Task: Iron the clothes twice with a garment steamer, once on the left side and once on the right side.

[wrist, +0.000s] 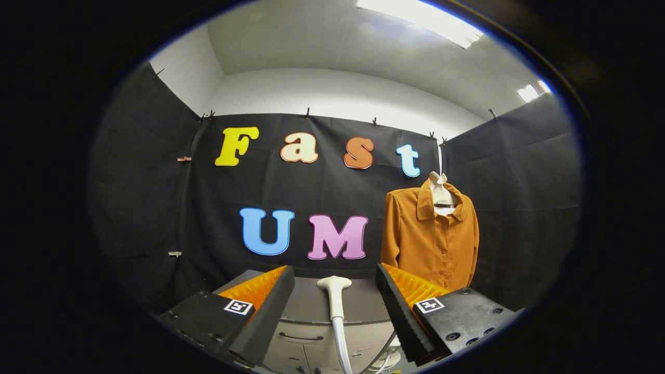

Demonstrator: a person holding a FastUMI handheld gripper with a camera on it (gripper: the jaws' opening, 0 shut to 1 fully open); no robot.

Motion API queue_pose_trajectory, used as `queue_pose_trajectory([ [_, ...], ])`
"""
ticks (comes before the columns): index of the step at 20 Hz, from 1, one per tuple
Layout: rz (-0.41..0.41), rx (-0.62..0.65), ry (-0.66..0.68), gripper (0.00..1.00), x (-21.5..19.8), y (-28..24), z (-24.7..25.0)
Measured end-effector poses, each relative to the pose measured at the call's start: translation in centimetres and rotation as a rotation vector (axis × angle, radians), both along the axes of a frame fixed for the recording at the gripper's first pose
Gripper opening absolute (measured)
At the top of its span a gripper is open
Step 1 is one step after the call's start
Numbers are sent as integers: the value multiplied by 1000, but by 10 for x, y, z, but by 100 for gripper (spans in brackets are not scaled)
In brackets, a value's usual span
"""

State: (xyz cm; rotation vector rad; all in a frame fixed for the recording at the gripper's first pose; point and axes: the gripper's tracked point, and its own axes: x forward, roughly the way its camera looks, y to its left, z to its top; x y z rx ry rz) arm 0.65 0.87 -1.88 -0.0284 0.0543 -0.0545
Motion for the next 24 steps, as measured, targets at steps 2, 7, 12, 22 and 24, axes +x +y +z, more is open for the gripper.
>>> queue_pose_trajectory([
  [2, -16, 2, 17, 97, 1, 3, -5],
  [7, -51, 8, 23, 97, -4, 14, -8],
  [12, -88, 8, 81, 97, 1, 14, -30],
  [22, -36, -7, 254, 98, 100, -12, -116],
  [24, -20, -7, 300, 98, 130, -18, -141],
])
